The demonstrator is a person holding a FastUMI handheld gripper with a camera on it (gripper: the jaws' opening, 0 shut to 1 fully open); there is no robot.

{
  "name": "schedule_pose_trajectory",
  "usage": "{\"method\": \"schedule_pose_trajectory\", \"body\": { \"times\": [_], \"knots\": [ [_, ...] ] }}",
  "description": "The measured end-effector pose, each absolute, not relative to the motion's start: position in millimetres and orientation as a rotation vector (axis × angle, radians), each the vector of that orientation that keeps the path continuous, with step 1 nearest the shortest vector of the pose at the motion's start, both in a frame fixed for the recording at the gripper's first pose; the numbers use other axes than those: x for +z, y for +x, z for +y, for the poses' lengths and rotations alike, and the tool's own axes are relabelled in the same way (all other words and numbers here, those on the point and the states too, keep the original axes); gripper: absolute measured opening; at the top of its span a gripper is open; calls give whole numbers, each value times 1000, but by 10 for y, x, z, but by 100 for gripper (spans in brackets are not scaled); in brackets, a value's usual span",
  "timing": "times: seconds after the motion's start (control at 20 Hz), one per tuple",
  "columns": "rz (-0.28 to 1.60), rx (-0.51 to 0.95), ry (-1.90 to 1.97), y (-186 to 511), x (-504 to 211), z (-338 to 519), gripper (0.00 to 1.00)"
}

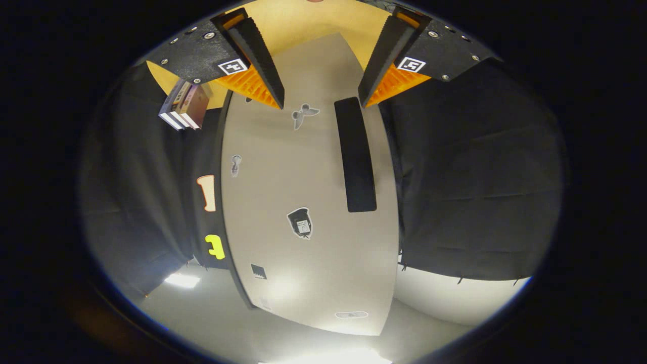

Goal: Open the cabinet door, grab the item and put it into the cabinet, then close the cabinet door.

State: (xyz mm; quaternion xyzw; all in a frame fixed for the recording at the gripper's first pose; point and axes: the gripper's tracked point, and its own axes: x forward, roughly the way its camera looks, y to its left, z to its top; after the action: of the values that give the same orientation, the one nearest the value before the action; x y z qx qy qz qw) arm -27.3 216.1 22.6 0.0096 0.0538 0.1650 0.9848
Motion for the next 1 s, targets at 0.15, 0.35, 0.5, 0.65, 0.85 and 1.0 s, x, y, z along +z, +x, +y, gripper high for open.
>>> {"method": "schedule_pose_trajectory", "body": {
  "times": [0.15, 0.35, 0.5, 0.65, 0.85, 1.0],
  "knots": [
    [111, 366, 5, -241, 180, 2455, 92],
    [100, 375, -47, -184, 51, 2589, 92],
    [115, 382, -82, -150, -45, 2698, 92],
    [134, 398, -72, -83, -92, 2789, 92],
    [131, 416, -92, -94, -97, 2885, 92],
    [136, 433, -109, -121, -146, 2973, 92]
  ]
}}
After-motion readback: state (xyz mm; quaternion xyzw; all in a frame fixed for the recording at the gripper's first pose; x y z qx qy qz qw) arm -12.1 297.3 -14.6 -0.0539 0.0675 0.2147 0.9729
